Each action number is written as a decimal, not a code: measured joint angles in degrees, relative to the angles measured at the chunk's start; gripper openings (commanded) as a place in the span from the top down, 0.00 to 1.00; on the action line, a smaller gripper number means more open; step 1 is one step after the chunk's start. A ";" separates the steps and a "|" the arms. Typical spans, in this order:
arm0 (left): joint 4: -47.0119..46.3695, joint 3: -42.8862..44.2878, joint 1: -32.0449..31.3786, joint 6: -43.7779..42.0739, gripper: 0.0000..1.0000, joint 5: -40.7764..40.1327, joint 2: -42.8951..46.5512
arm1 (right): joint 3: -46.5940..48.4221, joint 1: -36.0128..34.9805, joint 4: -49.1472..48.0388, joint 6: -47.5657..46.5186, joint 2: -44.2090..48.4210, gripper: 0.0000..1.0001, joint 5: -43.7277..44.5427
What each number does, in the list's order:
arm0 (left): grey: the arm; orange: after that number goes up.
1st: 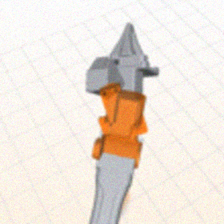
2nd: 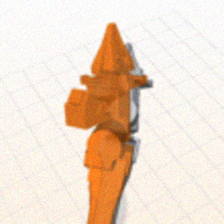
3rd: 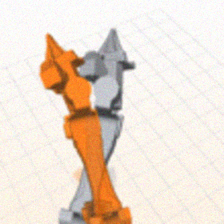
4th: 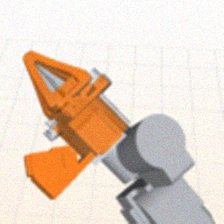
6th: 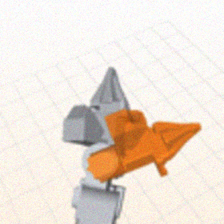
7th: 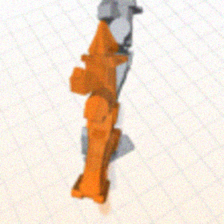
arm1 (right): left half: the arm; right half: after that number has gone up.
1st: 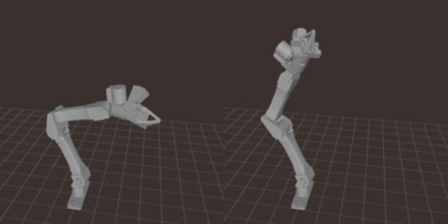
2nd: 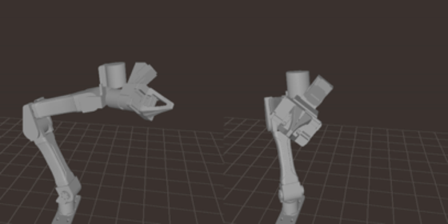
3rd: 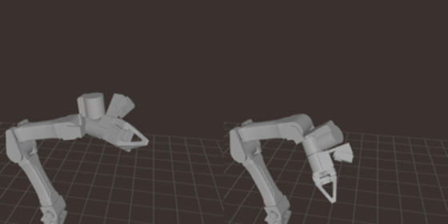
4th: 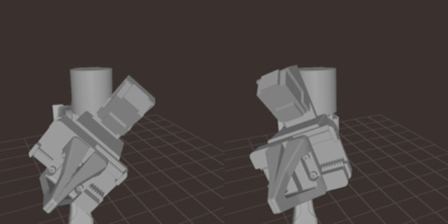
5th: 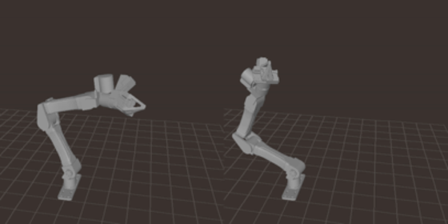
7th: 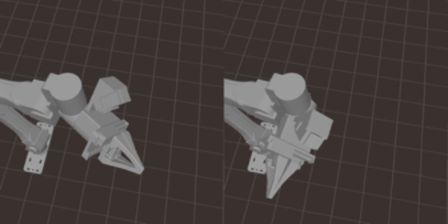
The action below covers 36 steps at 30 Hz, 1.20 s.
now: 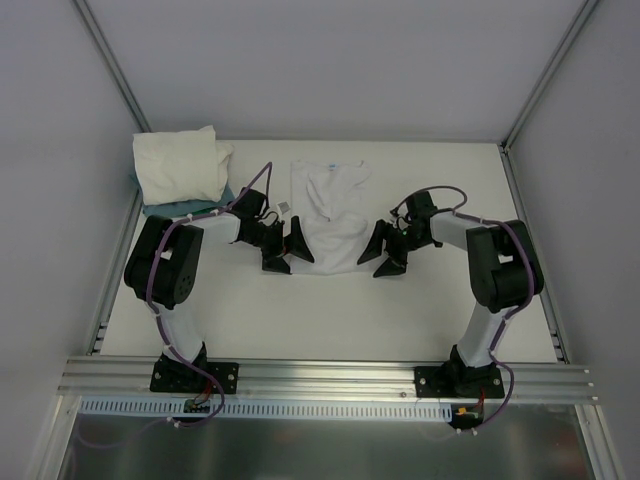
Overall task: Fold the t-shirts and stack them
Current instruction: Grab one side of the 2/3 rectangular tshirt with both arms
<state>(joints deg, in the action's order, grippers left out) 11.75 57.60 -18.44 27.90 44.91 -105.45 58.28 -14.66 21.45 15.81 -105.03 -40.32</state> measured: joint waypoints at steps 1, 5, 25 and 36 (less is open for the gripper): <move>0.00 0.00 0.00 0.02 0.01 0.00 0.00 | 0.28 0.00 -0.04 0.00 -0.22 0.31 0.00; 0.09 0.04 0.00 -0.02 0.01 0.00 0.00 | 2.43 0.00 -0.15 0.00 -1.90 0.31 -0.15; 1.66 1.42 -0.02 -1.14 1.00 0.04 -5.79 | 5.40 0.07 -1.60 -0.28 -6.27 1.00 -0.39; 2.99 1.42 -0.35 -2.03 1.00 -0.31 -4.96 | 0.96 0.04 -1.22 -0.52 -2.25 1.00 -0.44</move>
<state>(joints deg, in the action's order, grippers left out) 14.74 59.02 -18.79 25.87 44.60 -110.41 59.24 -14.61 20.23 15.29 -107.28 -40.75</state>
